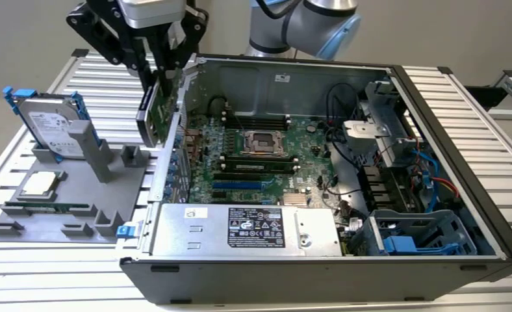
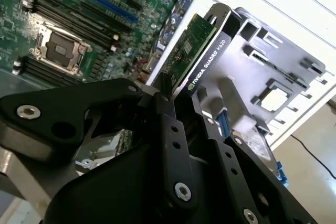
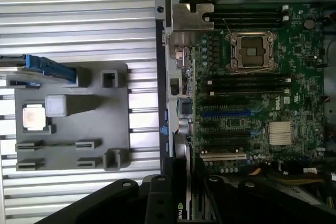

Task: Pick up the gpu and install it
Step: 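Pick up the gpu and move the gpu toward the slot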

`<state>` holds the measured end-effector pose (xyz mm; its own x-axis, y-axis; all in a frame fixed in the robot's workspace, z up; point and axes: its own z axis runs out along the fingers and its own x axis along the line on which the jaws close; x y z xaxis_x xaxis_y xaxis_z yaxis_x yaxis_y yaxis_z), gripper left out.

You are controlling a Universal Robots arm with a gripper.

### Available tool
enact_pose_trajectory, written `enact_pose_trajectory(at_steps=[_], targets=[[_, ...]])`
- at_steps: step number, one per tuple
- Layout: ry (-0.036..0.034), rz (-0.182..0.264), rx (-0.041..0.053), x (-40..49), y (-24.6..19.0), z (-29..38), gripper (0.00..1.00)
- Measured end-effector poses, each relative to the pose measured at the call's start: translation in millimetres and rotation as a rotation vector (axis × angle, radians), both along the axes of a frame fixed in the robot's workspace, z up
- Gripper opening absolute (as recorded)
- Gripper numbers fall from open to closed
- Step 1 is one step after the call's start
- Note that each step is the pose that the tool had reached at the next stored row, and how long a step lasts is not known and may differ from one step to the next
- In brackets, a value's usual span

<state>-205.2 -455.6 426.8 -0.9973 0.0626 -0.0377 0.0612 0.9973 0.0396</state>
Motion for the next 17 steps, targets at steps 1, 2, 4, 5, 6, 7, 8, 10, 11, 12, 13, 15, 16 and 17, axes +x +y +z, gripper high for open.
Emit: enact_pose_trajectory(at_steps=[1,2,4,5,6,7,8,10,11,12,13,15,16,17], targets=[[0.0000,0.000,0.0000,1.6,0.0,0.0,0.00],[0.0000,0.000,0.0001,3.1,0.0,0.0,0.00],[0.0000,0.000,0.0000,6.1,0.0,0.0,0.00],[0.0000,0.000,0.0000,7.7,0.0,0.0,0.00],[0.0001,0.000,0.0000,9.3,0.0,0.0,0.00],[0.0001,0.000,0.0000,11.1,0.0,0.0,0.00],[0.0001,0.000,0.0000,12.6,0.0,0.0,0.00],[0.0001,0.000,0.0000,15.8,0.0,0.0,0.00],[0.0001,0.000,0.0000,17.5,0.0,0.0,0.00],[0.0001,0.000,0.0001,19.1,0.0,0.0,0.00],[0.0002,0.000,0.0000,20.8,0.0,0.0,0.00],[0.0002,0.000,0.0000,24.1,0.0,0.0,0.00],[0.0002,0.000,0.0000,25.8,0.0,0.0,0.00],[0.0002,0.000,0.0001,27.3,0.0,0.0,0.00]])
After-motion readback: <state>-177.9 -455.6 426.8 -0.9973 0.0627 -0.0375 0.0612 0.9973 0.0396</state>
